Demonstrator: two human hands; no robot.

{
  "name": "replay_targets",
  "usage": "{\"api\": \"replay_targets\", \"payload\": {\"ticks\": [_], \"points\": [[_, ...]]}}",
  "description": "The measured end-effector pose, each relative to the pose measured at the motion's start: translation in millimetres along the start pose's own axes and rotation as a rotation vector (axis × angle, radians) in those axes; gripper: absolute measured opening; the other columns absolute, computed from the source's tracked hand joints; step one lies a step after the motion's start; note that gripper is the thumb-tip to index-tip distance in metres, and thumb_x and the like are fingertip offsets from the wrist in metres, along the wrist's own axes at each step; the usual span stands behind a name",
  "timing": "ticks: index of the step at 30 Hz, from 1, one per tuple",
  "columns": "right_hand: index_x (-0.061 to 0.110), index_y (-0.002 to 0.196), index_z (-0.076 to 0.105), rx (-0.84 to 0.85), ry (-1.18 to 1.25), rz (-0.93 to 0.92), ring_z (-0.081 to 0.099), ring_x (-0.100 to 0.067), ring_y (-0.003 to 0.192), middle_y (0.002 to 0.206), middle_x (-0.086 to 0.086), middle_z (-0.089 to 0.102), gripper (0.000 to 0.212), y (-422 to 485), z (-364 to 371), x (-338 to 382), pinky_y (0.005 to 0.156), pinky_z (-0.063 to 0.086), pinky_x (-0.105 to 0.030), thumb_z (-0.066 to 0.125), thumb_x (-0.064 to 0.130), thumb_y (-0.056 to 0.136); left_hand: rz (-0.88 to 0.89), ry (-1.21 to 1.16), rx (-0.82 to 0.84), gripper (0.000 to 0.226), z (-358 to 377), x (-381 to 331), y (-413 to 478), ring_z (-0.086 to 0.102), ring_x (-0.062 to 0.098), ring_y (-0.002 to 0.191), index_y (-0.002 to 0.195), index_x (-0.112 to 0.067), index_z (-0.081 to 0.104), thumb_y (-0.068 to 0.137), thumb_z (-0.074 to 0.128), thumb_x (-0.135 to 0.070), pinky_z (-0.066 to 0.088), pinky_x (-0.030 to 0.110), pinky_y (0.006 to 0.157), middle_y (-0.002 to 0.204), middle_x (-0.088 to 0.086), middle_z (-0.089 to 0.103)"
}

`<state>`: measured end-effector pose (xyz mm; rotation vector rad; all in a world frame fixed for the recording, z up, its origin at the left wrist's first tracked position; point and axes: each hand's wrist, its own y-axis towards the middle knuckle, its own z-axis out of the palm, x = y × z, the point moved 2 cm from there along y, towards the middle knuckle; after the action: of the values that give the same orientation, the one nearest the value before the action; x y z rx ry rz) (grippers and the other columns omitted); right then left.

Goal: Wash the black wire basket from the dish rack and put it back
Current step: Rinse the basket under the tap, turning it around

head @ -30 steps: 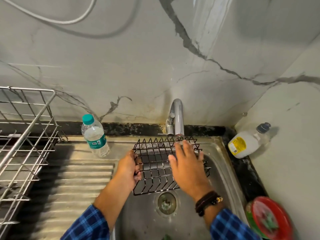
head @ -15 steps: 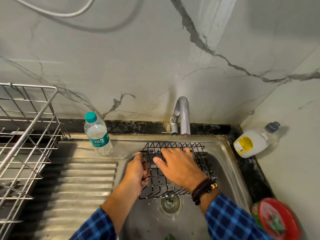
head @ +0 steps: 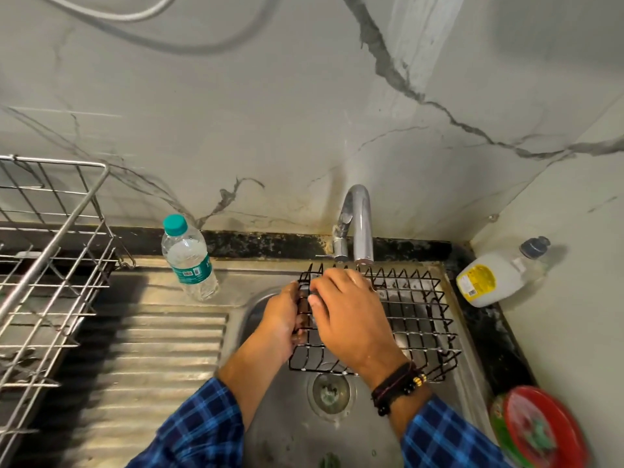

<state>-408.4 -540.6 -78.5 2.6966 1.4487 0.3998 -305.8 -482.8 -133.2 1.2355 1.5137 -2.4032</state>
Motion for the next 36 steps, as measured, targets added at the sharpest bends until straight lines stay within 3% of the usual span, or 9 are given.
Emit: {"api": "replay_targets", "payload": {"ticks": [6,9,13,18,21,24,30,33,36], "points": [[0.027,0.121,0.049,0.124,0.076,0.081,0.057,-0.016,0.105,0.119,0.005,0.059,0.025,-5,-5,-10,0.094,0.049,-0.035,0.041,0.041,0.101,-0.017,-0.022,0.009,0.043,15,15,-2,0.030,0.010,0.032,0.076,-0.016,0.058,0.104,0.040,-0.044,0.021,0.016,0.034,0.047,-0.001,0.038],[0.026,0.125,0.056,-0.023,0.134,0.160,0.052,-0.008,0.111,0.123,0.007,0.059,0.031,-23,-14,-25,0.096,0.045,-0.026,0.042,0.039,0.101,-0.001,-0.003,0.001,0.041,16,11,-6,0.025,0.010,0.035,0.071,-0.022,0.052,0.104,0.040,-0.044,0.017,0.016,0.036,0.048,-0.004,0.034],[0.025,0.106,0.065,-0.204,0.092,0.412,0.054,-0.013,0.106,0.114,0.007,0.059,0.027,-51,-12,-58,0.093,0.049,-0.044,0.044,0.036,0.095,-0.004,-0.020,0.005,0.039,21,3,-10,0.022,0.008,0.034,0.069,-0.025,0.047,0.104,0.039,-0.041,0.012,0.013,0.035,0.049,-0.007,0.032],[0.026,0.120,0.058,-0.158,0.151,0.492,0.049,-0.019,0.128,0.135,0.002,0.055,0.031,-61,-7,-74,0.104,0.042,-0.056,0.041,0.039,0.098,-0.018,0.012,0.028,0.038,36,7,-17,0.022,0.007,0.031,0.072,-0.024,0.046,0.105,0.037,-0.041,0.012,0.014,0.035,0.048,-0.006,0.030],[0.032,0.149,0.036,0.029,0.121,0.375,0.022,-0.018,0.150,0.160,0.009,0.028,0.050,-55,-9,-64,0.121,0.013,-0.058,0.030,0.048,0.102,-0.017,0.028,0.030,0.037,45,16,-20,0.024,0.008,0.032,0.075,-0.022,0.049,0.105,0.038,-0.041,0.014,0.014,0.037,0.051,-0.004,0.032],[0.035,0.157,0.015,0.205,0.078,0.208,-0.005,-0.014,0.153,0.163,0.013,-0.001,0.062,-46,-6,-46,0.120,-0.009,-0.051,0.010,0.056,0.099,-0.016,-0.015,-0.019,0.039,45,21,-15,0.028,0.010,0.031,0.075,-0.018,0.053,0.105,0.041,-0.040,0.018,0.015,0.036,0.047,-0.003,0.036],[0.032,0.156,0.027,0.199,0.052,0.110,0.011,-0.014,0.153,0.165,0.009,0.019,0.060,-37,-2,-33,0.124,0.008,-0.047,0.017,0.055,0.101,-0.021,-0.078,-0.053,0.043,34,12,-6,0.035,0.010,0.032,0.076,-0.016,0.060,0.105,0.040,-0.041,0.022,0.018,0.037,0.042,-0.003,0.044],[0.030,0.140,0.047,0.070,0.026,0.193,0.039,-0.020,0.133,0.143,0.001,0.041,0.054,-32,-5,-29,0.111,0.036,-0.044,0.025,0.055,0.098,-0.023,-0.057,-0.044,0.045,32,12,-4,0.029,0.012,0.033,0.072,-0.017,0.056,0.104,0.041,-0.044,0.021,0.018,0.036,0.043,-0.003,0.036],[0.035,0.132,0.047,0.030,0.024,0.255,0.038,-0.018,0.124,0.133,0.002,0.037,0.047,-26,-4,-26,0.103,0.038,-0.041,0.028,0.059,0.097,-0.012,-0.040,-0.028,0.045,30,14,-4,0.028,0.012,0.035,0.072,-0.018,0.055,0.104,0.040,-0.046,0.021,0.020,0.039,0.045,-0.002,0.036]]}}
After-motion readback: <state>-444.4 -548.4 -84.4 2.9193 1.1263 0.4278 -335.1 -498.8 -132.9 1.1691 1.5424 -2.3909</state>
